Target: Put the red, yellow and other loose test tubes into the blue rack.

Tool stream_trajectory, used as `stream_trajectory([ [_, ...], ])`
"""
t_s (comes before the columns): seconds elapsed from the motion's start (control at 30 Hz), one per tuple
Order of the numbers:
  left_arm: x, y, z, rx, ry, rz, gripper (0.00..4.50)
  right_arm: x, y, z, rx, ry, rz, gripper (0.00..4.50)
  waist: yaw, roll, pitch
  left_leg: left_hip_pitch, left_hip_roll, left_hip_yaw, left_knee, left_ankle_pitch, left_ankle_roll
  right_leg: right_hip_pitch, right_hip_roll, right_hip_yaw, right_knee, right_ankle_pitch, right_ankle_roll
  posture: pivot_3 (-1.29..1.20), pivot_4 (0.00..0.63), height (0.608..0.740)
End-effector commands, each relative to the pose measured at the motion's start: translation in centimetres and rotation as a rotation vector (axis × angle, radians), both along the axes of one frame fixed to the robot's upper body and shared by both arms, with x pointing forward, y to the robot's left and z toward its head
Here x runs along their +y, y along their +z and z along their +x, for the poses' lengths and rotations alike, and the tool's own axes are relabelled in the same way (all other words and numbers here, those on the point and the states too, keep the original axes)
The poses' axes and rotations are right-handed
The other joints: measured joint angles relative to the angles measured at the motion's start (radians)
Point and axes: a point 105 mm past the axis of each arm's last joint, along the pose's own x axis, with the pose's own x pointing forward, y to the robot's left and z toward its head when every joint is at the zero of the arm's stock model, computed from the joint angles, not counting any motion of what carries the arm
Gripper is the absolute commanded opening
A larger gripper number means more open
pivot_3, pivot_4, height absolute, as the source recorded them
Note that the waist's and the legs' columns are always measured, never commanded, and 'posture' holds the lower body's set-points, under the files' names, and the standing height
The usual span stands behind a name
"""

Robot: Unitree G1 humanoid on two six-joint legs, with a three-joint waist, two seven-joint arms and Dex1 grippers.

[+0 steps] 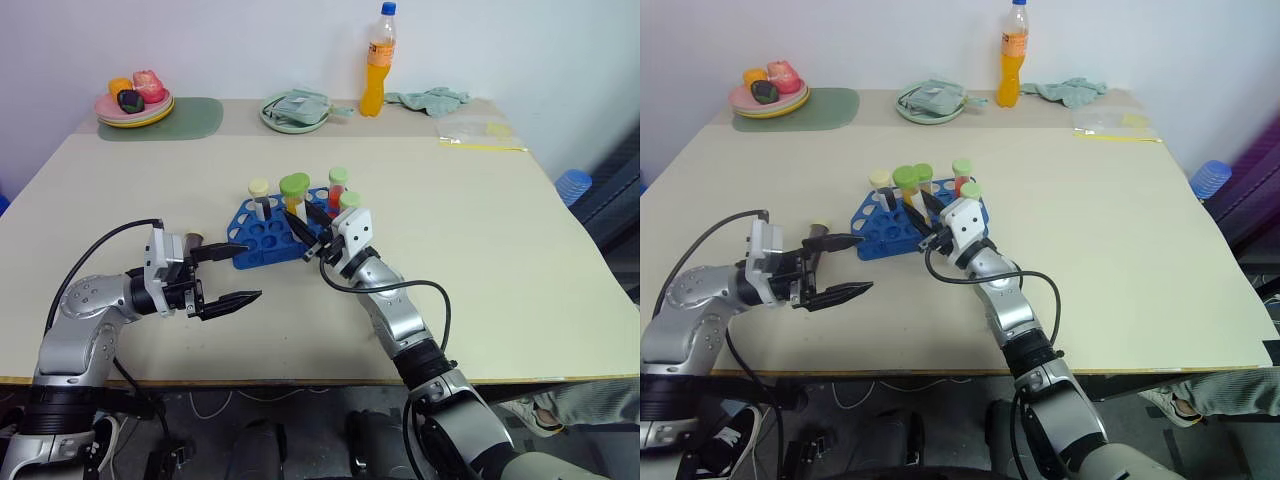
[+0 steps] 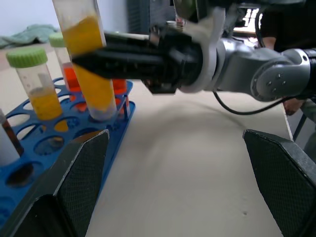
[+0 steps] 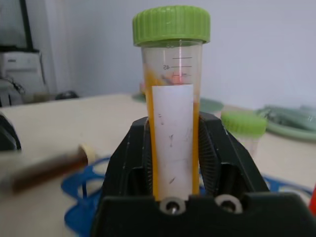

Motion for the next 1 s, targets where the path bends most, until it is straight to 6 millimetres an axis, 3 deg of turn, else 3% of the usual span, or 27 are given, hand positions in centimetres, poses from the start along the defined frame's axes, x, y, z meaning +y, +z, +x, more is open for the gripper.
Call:
stream_trajectory([
  [0.03, 0.0, 1.3, -0.3, -0.052, -0.004, -0.007, 4.50, 0.5, 1.0, -0.1, -0.066, 0.000, 0.007, 0.79, -0.001, 0.000, 0.000, 0.000, 0.000, 0.000, 0.000, 0.000, 0.000, 0.000, 0.000, 0.000, 0.000, 0.000, 0.000, 0.00, 0.150, 0.740],
  [0.33, -0.5, 1.4, -0.2, -0.056, -0.023, -0.001, 4.50, -0.9, 0.2, 0.9, -0.041, -0.072, -0.013, 0.79, -0.001, 0.000, 0.000, 0.001, 0.000, 0.000, 0.000, 0.000, 0.000, 0.000, 0.000, 0.000, 0.003, 0.000, 0.000, 0.00, 0.150, 0.740],
  [0.57, -0.5, 1.5, -0.1, -0.051, -0.025, 0.003, 4.50, -0.3, -1.1, 1.4, -0.021, -0.096, -0.065, 0.79, -0.003, 0.000, 0.000, 0.003, 0.000, 0.001, 0.000, 0.000, 0.000, 0.000, 0.000, 0.001, 0.005, 0.000, 0.000, 0.00, 0.150, 0.740],
  [1.0, -0.3, 1.5, -0.2, -0.045, -0.017, 0.000, 4.50, 0.2, -1.2, 1.6, 0.003, -0.076, -0.060, 0.79, -0.004, 0.000, 0.000, 0.004, 0.000, 0.002, 0.000, 0.000, 0.000, 0.000, 0.000, 0.003, 0.006, 0.000, 0.000, 0.00, 0.150, 0.740],
])
